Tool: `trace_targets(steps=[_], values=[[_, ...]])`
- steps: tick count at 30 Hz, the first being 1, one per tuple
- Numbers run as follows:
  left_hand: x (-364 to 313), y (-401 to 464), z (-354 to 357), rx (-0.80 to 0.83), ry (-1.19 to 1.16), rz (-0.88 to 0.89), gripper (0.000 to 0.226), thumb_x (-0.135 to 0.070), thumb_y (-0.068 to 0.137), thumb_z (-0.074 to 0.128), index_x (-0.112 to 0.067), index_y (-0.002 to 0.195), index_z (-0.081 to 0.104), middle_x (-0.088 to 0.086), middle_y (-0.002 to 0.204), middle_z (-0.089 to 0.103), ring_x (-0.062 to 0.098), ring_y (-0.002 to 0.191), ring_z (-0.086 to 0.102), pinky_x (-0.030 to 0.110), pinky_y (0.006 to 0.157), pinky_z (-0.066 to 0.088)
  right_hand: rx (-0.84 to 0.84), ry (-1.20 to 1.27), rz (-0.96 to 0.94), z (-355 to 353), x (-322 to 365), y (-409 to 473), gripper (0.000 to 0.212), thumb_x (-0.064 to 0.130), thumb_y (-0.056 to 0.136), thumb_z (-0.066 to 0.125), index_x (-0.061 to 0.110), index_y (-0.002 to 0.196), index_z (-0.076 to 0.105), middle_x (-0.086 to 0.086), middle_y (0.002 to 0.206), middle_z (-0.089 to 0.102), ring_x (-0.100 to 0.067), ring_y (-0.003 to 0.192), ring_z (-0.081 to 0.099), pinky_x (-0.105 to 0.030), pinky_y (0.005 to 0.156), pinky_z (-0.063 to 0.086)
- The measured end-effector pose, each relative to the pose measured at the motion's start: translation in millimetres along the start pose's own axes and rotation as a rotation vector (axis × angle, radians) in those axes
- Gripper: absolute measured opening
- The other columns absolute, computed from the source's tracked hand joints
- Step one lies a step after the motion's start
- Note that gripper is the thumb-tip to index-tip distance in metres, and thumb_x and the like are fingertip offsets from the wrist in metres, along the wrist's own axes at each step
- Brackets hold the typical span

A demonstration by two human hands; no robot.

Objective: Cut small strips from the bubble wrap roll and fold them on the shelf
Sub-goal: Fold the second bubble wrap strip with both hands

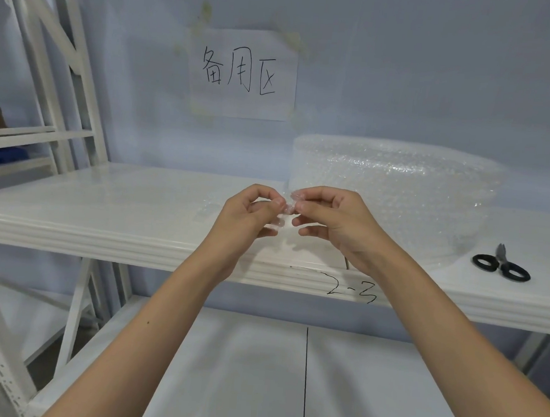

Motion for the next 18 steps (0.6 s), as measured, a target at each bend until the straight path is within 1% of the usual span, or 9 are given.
trace_targets(steps=[5, 9, 10, 13, 16, 18], values=[[3.5, 0.8, 1.3, 0.008, 0.020, -0.020, 0.010, -0.017, 0.098, 0.057, -0.017, 0.088, 0.058, -0.004, 0.083, 0.073, 0.016, 0.078, 0.067, 0.030, 0.076, 0.055, -0.005, -0.020, 0.000, -0.5, -2.2, -0.2, 0.020, 0.002, 0.086, 0.067, 0.005, 0.106, 0.069, -0.004, 0.078, 0.073, -0.016, 0.072, 0.066, -0.029, 0.070, 0.057], [2.0, 1.2, -1.2, -0.006, 0.046, 0.002, 0.012, -0.019, 0.099, 0.055, -0.019, 0.087, 0.057, -0.001, 0.097, 0.072, 0.014, 0.081, 0.064, 0.030, 0.077, 0.055, -0.026, -0.043, -0.002, -3.4, -1.4, 1.6, 0.020, 0.001, 0.085, 0.066, 0.006, 0.103, 0.071, -0.004, 0.077, 0.067, -0.015, 0.069, 0.063, -0.028, 0.068, 0.056], [1.3, 1.3, -2.2, -0.012, 0.047, 0.008, 0.012, -0.018, 0.099, 0.055, -0.018, 0.087, 0.058, -0.002, 0.096, 0.071, 0.014, 0.081, 0.063, 0.029, 0.077, 0.054, -0.029, -0.050, -0.001, -3.4, -1.3, 1.9, 0.020, 0.000, 0.085, 0.066, 0.005, 0.104, 0.071, -0.004, 0.077, 0.066, -0.016, 0.069, 0.062, -0.028, 0.068, 0.056], [0.5, 1.3, -3.4, -0.017, 0.009, 0.000, 0.012, -0.016, 0.099, 0.054, -0.015, 0.088, 0.059, -0.002, 0.084, 0.064, 0.014, 0.076, 0.061, 0.028, 0.075, 0.054, -0.037, -0.051, 0.003, -3.8, -1.7, 2.8, 0.021, 0.000, 0.086, 0.063, 0.005, 0.104, 0.071, -0.002, 0.077, 0.066, -0.017, 0.070, 0.061, -0.029, 0.069, 0.055], [1.5, 0.5, -0.2, -0.004, -0.008, -0.012, 0.011, -0.015, 0.098, 0.056, -0.014, 0.089, 0.062, -0.002, 0.080, 0.065, 0.013, 0.074, 0.061, 0.026, 0.074, 0.053, -0.014, -0.022, 0.009, -0.8, -3.1, 2.8, 0.023, -0.001, 0.087, 0.061, 0.003, 0.108, 0.070, 0.003, 0.072, 0.066, -0.018, 0.071, 0.064, -0.028, 0.070, 0.056], [4.2, 0.0, 0.8, -0.007, -0.009, -0.023, 0.007, -0.015, 0.096, 0.059, -0.016, 0.093, 0.065, -0.002, 0.081, 0.067, 0.013, 0.074, 0.062, 0.027, 0.075, 0.054, 0.012, 0.023, 0.015, 2.8, -4.5, 2.0, 0.023, -0.002, 0.088, 0.060, 0.004, 0.108, 0.069, -0.002, 0.075, 0.066, -0.017, 0.073, 0.066, -0.028, 0.071, 0.056]])
Point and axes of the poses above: each hand's wrist, its own y-axis towards the middle knuckle, its own z-axis out of the palm, x = y × z, the point moved 10 cm from there along y, towards the middle knuckle
